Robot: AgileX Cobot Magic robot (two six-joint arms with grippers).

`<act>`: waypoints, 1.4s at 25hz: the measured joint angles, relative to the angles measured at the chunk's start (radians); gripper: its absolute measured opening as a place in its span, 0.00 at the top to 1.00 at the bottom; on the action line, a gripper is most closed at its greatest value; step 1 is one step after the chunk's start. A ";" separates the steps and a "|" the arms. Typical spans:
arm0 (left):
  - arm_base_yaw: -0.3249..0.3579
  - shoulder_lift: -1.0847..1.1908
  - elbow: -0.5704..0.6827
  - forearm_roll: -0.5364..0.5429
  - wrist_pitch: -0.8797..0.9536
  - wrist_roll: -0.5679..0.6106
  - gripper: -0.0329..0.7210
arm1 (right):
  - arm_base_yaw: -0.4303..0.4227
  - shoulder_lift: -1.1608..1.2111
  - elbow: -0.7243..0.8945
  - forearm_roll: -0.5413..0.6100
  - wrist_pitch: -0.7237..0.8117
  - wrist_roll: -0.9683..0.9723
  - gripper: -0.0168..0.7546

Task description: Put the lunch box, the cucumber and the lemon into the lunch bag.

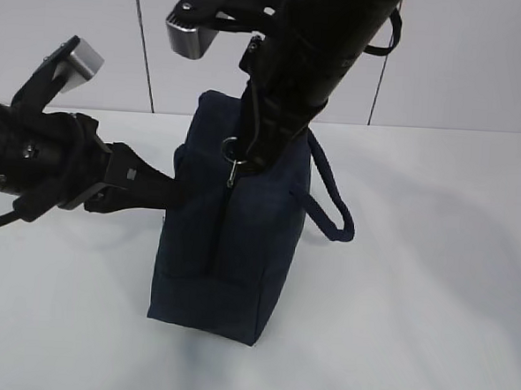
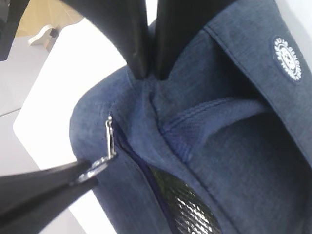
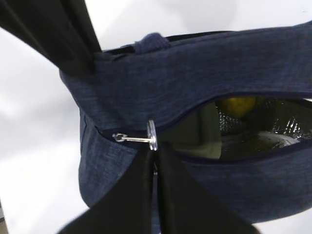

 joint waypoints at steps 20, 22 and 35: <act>0.000 0.002 -0.002 0.019 -0.017 0.000 0.96 | 0.000 0.016 -0.101 0.007 0.005 -0.012 0.97; 0.000 0.002 -0.006 0.023 -0.017 0.000 0.96 | 0.000 0.016 -0.107 0.007 0.005 -0.012 0.97; 0.000 0.002 0.001 0.060 -0.017 -0.022 0.96 | 0.000 0.025 -0.163 0.007 -0.017 -0.015 0.97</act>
